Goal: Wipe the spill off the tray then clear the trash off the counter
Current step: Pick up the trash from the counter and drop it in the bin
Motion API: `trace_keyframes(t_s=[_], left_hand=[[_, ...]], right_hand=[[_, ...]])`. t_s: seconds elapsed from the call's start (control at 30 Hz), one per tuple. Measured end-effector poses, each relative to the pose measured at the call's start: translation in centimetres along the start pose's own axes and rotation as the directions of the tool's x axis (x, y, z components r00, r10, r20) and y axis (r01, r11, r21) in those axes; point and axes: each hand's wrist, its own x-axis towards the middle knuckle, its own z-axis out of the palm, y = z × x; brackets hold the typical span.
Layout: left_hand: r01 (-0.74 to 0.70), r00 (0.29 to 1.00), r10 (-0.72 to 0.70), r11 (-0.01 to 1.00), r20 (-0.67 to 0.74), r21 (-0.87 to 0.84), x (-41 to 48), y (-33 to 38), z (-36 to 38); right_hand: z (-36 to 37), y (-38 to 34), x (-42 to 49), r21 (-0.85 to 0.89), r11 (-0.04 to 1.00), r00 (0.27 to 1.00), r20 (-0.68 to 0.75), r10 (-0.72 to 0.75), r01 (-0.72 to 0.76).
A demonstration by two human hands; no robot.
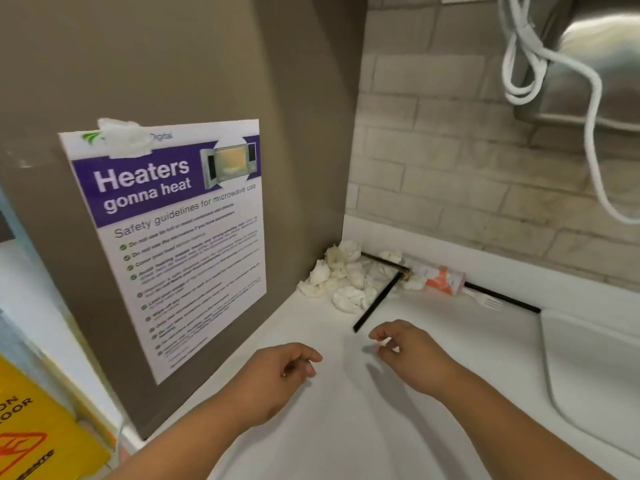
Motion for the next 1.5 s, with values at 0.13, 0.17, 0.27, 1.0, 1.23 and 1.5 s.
trace_keyframes(t_s=[0.13,0.17,0.27,1.0,1.23,1.5], left_hand=[[0.002,1.0,-0.002,1.0,-0.003,0.022,2.1,0.3,0.1],[-0.002,1.0,0.002,0.999,-0.001,0.032,2.7,0.4,0.2],[-0.019,1.0,0.018,0.998,0.012,0.061,4.4,0.6,0.2],[-0.152,0.988,0.153,0.984,-0.009,0.096,12.9,-1.2,3.7],[-0.142,0.986,0.155,0.971,-0.055,0.193,14.8,-0.5,4.6],[-0.225,0.964,0.267,0.802,0.004,0.553,15.8,0.0,5.3]], right_hand=[[0.2,0.1,3.8,-0.169,0.984,0.998,0.03,-0.054,0.058],[0.3,0.0,4.8,-0.203,0.977,0.997,0.03,-0.065,0.069],[0.4,-0.2,7.7,-0.292,0.954,0.998,0.027,-0.063,0.068],[3.0,-1.0,8.3,0.119,0.944,0.948,0.05,-0.315,0.307],[0.6,0.7,11.5,0.351,0.928,0.983,-0.172,-0.068,0.126],[0.2,3.6,15.4,-0.38,0.922,0.996,0.013,0.087,-0.075]])
